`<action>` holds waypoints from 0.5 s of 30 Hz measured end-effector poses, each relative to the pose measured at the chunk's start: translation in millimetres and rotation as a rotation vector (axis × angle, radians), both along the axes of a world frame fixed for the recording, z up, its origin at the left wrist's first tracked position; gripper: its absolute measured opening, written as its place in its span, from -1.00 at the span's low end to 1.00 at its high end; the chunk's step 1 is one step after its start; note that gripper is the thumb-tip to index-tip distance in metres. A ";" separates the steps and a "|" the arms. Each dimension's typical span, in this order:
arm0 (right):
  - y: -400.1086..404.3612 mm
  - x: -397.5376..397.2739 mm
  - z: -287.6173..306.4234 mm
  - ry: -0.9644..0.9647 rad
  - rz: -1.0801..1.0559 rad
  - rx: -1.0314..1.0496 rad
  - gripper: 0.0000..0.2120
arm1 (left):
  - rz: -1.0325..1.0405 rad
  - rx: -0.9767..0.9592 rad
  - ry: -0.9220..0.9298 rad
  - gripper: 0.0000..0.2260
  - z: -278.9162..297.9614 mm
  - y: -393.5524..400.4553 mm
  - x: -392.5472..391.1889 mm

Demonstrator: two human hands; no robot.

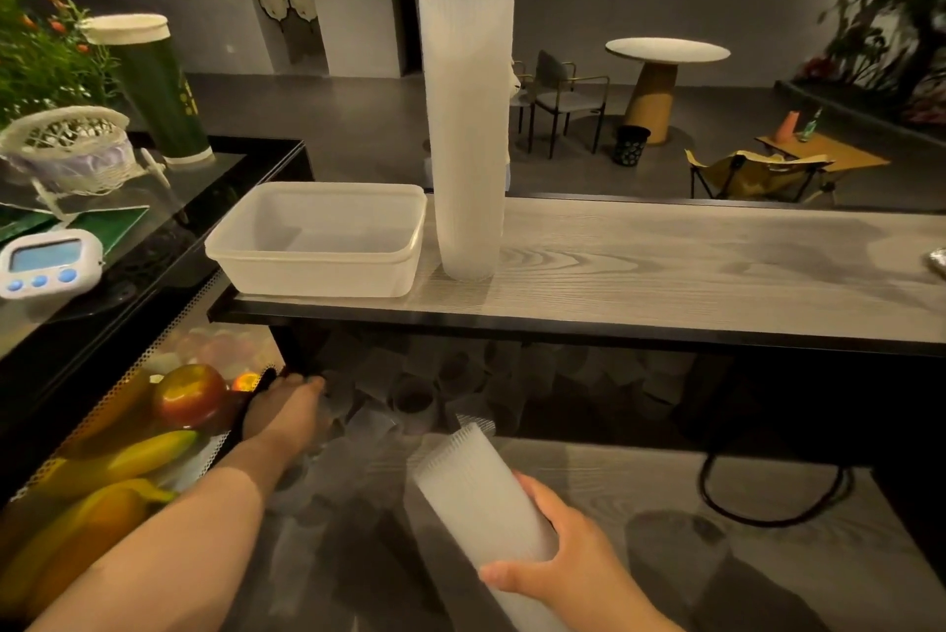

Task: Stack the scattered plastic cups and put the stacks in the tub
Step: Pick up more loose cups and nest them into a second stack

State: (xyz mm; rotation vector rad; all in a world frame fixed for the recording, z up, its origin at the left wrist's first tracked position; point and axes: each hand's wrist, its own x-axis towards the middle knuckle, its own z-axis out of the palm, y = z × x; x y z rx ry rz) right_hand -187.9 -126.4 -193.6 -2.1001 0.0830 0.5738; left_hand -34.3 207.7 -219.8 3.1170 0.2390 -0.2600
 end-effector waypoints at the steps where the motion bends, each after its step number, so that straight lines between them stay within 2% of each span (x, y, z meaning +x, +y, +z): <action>1: -0.3 1.2 0.3 0.001 -0.004 -0.001 -0.01 | -0.005 -0.009 -0.027 -0.60 2.7 -0.9 0.7; 4: -3.1 5.3 2.2 -0.009 -0.019 0.007 0.04 | 0.012 -0.083 -0.105 -0.63 13.4 -5.5 -4.7; 8: -3.9 10.6 3.9 -0.016 -0.030 0.039 0.06 | 0.071 -0.292 -0.348 -0.44 30.2 -16.4 -32.5; 10: -1.3 12.2 4.0 -0.024 -0.030 0.047 0.05 | 0.141 -0.511 -0.386 -0.35 42.1 -28.2 -51.2; 12: 2.0 13.1 4.3 -0.031 -0.009 0.051 0.02 | 0.248 -0.819 -0.404 -0.33 51.5 -41.8 -68.3; 15: 7.8 11.4 8.8 -0.053 0.020 0.062 -0.10 | 0.362 -1.159 -0.425 -0.44 57.5 -59.4 -89.4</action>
